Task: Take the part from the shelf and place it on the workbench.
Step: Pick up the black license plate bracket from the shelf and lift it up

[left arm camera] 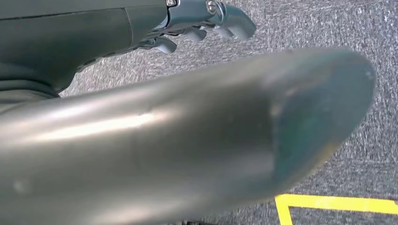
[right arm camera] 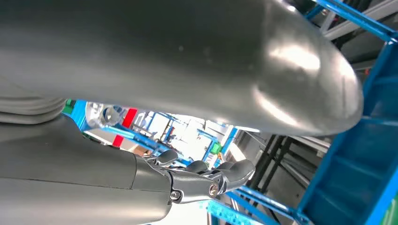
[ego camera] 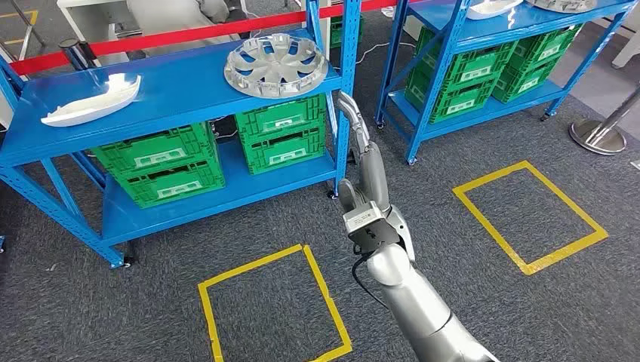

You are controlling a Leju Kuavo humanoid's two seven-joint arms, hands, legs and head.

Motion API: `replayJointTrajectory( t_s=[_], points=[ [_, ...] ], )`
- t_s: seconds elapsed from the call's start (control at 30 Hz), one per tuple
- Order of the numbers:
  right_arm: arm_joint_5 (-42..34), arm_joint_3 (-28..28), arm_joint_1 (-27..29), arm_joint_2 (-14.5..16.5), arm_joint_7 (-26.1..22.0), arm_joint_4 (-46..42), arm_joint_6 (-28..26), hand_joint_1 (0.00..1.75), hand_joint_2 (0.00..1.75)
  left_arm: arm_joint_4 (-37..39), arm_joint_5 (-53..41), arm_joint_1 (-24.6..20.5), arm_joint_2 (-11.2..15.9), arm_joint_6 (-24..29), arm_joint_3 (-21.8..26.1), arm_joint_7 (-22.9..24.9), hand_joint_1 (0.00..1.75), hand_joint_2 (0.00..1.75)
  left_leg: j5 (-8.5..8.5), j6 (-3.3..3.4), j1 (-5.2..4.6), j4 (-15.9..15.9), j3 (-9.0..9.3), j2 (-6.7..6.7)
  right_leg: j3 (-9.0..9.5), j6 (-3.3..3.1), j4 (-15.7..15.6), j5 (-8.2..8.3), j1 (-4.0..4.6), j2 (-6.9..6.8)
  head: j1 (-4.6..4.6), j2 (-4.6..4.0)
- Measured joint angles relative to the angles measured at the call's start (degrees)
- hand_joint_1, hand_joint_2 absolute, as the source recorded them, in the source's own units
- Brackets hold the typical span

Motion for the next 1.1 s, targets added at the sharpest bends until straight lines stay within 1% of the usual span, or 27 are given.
replayJointTrajectory(
  t_s=[0.07, 0.13, 0.17, 0.2, 0.23, 0.27, 0.3, 0.33, 0.37, 0.4, 0.47, 0.5, 0.53, 0.57, 0.63, 0.67, 0.7, 0.73, 0.77, 0.8, 0.83, 0.87, 0.9, 1.0, 1.03, 1.07, 1.1],
  points=[
    [0.0, 0.0, 0.0, 0.0, 0.0, 0.0, 0.0, 0.0, 0.0, 0.0, 0.0, -0.1, 0.0, 0.0, 0.0, 0.0, 0.0, 0.0, -0.22, 0.29, -0.03, 0.0, 0.21, 0.02, -2.53, 0.12, 4.3, -1.7, 0.02, -0.05, 0.09, -0.01],
    [0.0, 0.0, 0.3, 0.0, 0.1, 0.0, 0.0, 0.0, 0.0, 0.0, 0.0, -0.1, 0.0, 0.0, 0.0, 0.0, 0.0, 0.0, -0.74, 0.64, -0.13, -0.1, 0.64, 0.0, -7.48, 0.29, 11.9, -4.03, 0.05, -0.11, 0.2, -0.01],
    [0.0, 0.0, 0.5, 0.0, 0.1, 0.0, 0.0, 0.0, 0.0, 0.0, 0.0, -0.1, 0.0, 0.0, 0.0, 0.0, 0.0, 0.0, -1.05, 0.67, -0.19, -0.1, 0.94, -0.04, -9.26, 0.3, 13.9, -3.93, 0.07, -0.11, 0.23, -0.01],
    [0.0, 0.0, 0.6, 0.0, 0.1, 0.0, 0.1, 0.0, 0.0, 0.0, 0.0, -0.1, 0.0, 0.0, 0.0, 0.0, 0.0, 0.0, -1.41, 0.62, -0.22, -0.1, 1.37, -0.1, -9.92, 0.24, 13.7, -2.56, 0.09, -0.11, 0.26, -0.01],
    [0.0, 0.0, 0.7, 0.0, 0.1, 0.0, 0.1, 0.0, 0.0, 0.0, -0.1, 0.0, 0.0, 0.0, 0.0, 0.0, 0.0, 0.0, -1.81, 0.53, -0.23, 0.0, 1.91, -0.16, -9.4, 0.1, 11.2, -0.19, 0.1, -0.12, 0.29, -0.01],
    [0.0, 0.0, 0.7, 0.0, 0.1, 0.0, 0.1, 0.0, 0.0, 0.0, -0.2, 0.0, 0.0, 0.0, 0.0, 0.0, 0.0, 0.0, -2.26, 0.4, -0.23, 0.0, 2.41, -0.21, -8.0, -0.11, 7.2, 2.63, 0.12, -0.16, 0.31, 0.0],
    [0.0, 0.0, 0.7, 0.0, 0.1, 0.0, 0.1, 0.0, 0.0, 0.0, -0.4, -0.1, 0.0, 0.0, 0.0, 0.0, 0.0, 0.0, -2.78, 0.19, -0.33, 0.1, 2.8, -0.24, -6.4, -0.35, 3.3, 4.56, 0.23, -0.21, 0.26, 0.0],
    [0.0, 0.0, 0.7, 0.0, 0.1, 0.0, 0.1, 0.0, 0.0, 0.0, -0.6, -0.1, 0.0, 0.0, 0.0, 0.0, 0.0, 0.0, -3.22, -0.06, -0.42, 0.1, 3.0, -0.27, -5.13, -0.6, 0.4, 5.63, 0.34, -0.25, 0.22, -0.01],
    [0.0, 0.0, 0.8, 0.0, 0.1, 0.0, 0.0, 0.0, 0.0, 0.0, -0.8, -0.1, 0.1, 0.0, 0.0, 0.1, 0.0, 0.0, -3.57, -0.37, -0.48, 0.1, 3.06, -0.27, -4.4, -0.86, -1.3, 5.83, 0.47, -0.27, 0.14, -0.01],
    [0.0, -0.1, 0.9, 0.0, 0.1, 0.0, 0.0, 0.0, 0.0, 0.0, -0.9, -0.2, 0.1, 0.0, 0.0, 0.1, 0.0, 0.0, -3.8, -0.7, -0.54, 0.1, 3.13, -0.26, -4.19, -1.12, -1.6, 5.4, 0.63, -0.23, 0.08, -0.01],
    [-0.2, -0.1, 1.3, 0.0, 0.0, -0.1, -0.1, 0.0, 0.0, 0.0, -1.0, -0.2, 0.1, 0.0, 0.0, 0.0, 0.0, 0.0, -4.11, -1.37, -0.45, -0.1, 3.49, -0.19, -3.88, -1.72, -2.0, 5.24, 0.54, -0.13, 0.1, -0.01],
    [-0.3, -0.2, 1.5, 0.0, 0.0, -0.2, -0.1, 0.0, 0.0, 0.0, -1.0, -0.2, 0.2, 0.0, 0.0, -0.2, 0.0, 0.0, -4.55, -1.7, -0.42, 0.6, 3.38, -0.15, -3.57, -2.08, -2.2, 5.15, 0.38, -0.11, 0.06, -0.01],
    [-0.3, -0.2, 1.7, 0.0, 0.0, -0.3, -0.1, 0.0, 0.0, -0.1, -0.9, -0.2, 0.2, -0.1, 0.0, -0.3, 0.0, 0.0, -5.47, -2.03, -0.36, 2.3, 2.67, -0.12, -3.17, -2.4, -2.4, 5.04, 0.2, -0.13, 0.01, -0.01],
    [-0.4, -0.2, 1.8, 0.0, 0.0, -0.4, -0.2, 0.0, 0.0, -0.1, -0.9, -0.2, 0.2, -0.1, 0.0, -0.5, 0.0, 0.0, -6.78, -2.31, -0.24, 5.3, 1.12, -0.11, -2.8, -2.64, -2.5, 4.85, 0.07, -0.18, -0.01, -0.01],
    [-0.8, -0.1, 2.0, 0.0, 0.0, -0.5, -0.4, 0.0, 0.0, -0.1, -0.7, -0.2, 0.3, -0.2, 0.0, -0.7, 0.0, 0.0, -9.51, -2.75, -0.05, 13.1, -3.55, -0.11, -2.21, -2.85, -2.5, 4.27, 0.03, -0.22, -0.08, 0.0],
    [-1.2, -0.1, 2.2, 0.0, 0.0, -0.5, -0.7, 0.0, 0.0, -0.1, -0.7, -0.1, 0.3, -0.2, 0.0, -0.8, 0.0, 0.0, -9.74, -2.86, 0.04, 15.7, -5.48, -0.11, -1.87, -2.83, -2.5, 3.95, 0.02, -0.2, -0.07, -0.01],
    [-1.6, -0.1, 2.3, -0.1, 0.0, -0.5, -1.1, 0.0, 0.0, -0.1, -0.6, -0.1, 0.3, -0.2, 0.0, -0.8, 0.0, 0.0, -8.78, -2.89, 0.08, 16.2, -6.45, -0.1, -1.47, -2.76, -2.5, 3.63, 0.01, -0.17, -0.09, 0.0],
    [-2.0, 0.0, 2.4, -0.1, 0.0, -0.5, -1.5, 0.0, 0.0, -0.1, -0.6, -0.1, 0.4, -0.2, 0.0, -0.8, 0.0, 0.0, -6.72, -2.86, 0.1, 14.5, -6.3, -0.1, -0.99, -2.65, -2.5, 3.31, -0.02, -0.14, -0.08, 0.0],
    [-2.3, 0.1, 2.4, -0.1, 0.0, -0.5, -1.8, 0.0, 0.0, -0.1, -0.6, -0.1, 0.5, -0.2, 0.0, -0.8, 0.0, 0.0, -3.97, -2.76, 0.11, 10.9, -5.11, -0.08, -0.47, -2.5, -2.5, 2.96, -0.05, -0.11, -0.09, 0.0],
    [-2.6, 0.3, 2.3, -0.1, 0.0, -0.5, -2.0, 0.0, 0.0, -0.1, -0.6, -0.1, 0.5, -0.2, 0.0, -0.8, 0.0, 0.0, -1.71, -2.61, 0.06, 6.8, -3.59, -0.04, -0.01, -2.26, -2.5, 2.6, -0.02, -0.1, -0.12, 0.0],
    [-2.6, 0.4, 2.2, -0.1, 0.0, -0.5, -2.1, 0.0, 0.0, -0.1, -0.6, -0.1, 0.6, -0.2, 0.0, -0.7, 0.0, 0.0, -0.21, -2.34, -0.04, 3.5, -2.25, -0.03, 0.27, -1.94, -2.5, 2.25, 0.04, -0.04, -0.17, -0.01],
    [-2.7, 0.5, 2.1, -0.1, 0.0, -0.5, -2.1, 0.0, 0.0, -0.1, -0.6, -0.2, 0.6, -0.2, 0.0, -0.7, 0.0, 0.0, 0.45, -2.01, -0.16, 1.4, -1.42, -0.02, 0.41, -1.59, -2.5, 1.98, 0.12, 0.01, -0.19, -0.01],
    [-2.7, 0.5, 2.0, -0.1, 0.0, -0.5, -2.1, 0.0, 0.0, -0.1, -0.6, -0.2, 0.6, -0.2, 0.0, -0.6, 0.0, 0.0, 0.32, -1.66, -0.3, 0.8, -1.16, -0.03, 0.43, -1.23, -2.5, 1.79, 0.18, 0.05, -0.2, -0.01],
    [-2.6, 0.6, 1.8, -0.1, 0.1, -0.6, -2.1, 0.0, 0.0, -0.1, -0.6, -0.2, 0.6, -0.2, 0.0, -0.5, 0.0, 0.0, 0.12, -0.71, -0.41, 0.6, -1.0, -0.12, 0.66, -0.39, -2.7, 1.55, 0.01, 0.01, -0.2, -0.01],
    [-2.6, 0.6, 1.7, -0.1, 0.0, -0.6, -2.1, 0.0, 0.0, -0.1, -0.6, -0.2, 0.6, -0.2, 0.0, -0.5, 0.0, 0.0, 0.1, -0.34, -0.34, 0.4, -0.73, -0.13, 0.54, -0.18, -2.1, 1.2, -0.04, -0.05, -0.2, -0.01],
    [-2.6, 0.6, 1.6, -0.2, 0.0, -0.6, -2.1, 0.0, 0.0, -0.1, -0.6, -0.2, 0.7, -0.2, 0.0, -0.5, 0.0, 0.0, 0.06, 0.04, -0.23, 0.2, -0.42, -0.13, -0.16, 0.0, -0.4, 0.4, -0.06, -0.12, -0.14, -0.01],
    [-2.6, 0.7, 1.5, -0.2, 0.0, -0.6, -2.1, 0.0, 0.0, -0.1, -0.5, -0.2, 0.7, -0.2, 0.0, -0.5, 0.0, 0.0, -0.05, 0.42, -0.16, 0.0, -0.1, -0.12, -1.56, 0.17, 2.4, -0.87, -0.08, -0.17, -0.08, 0.0]
  ],
)
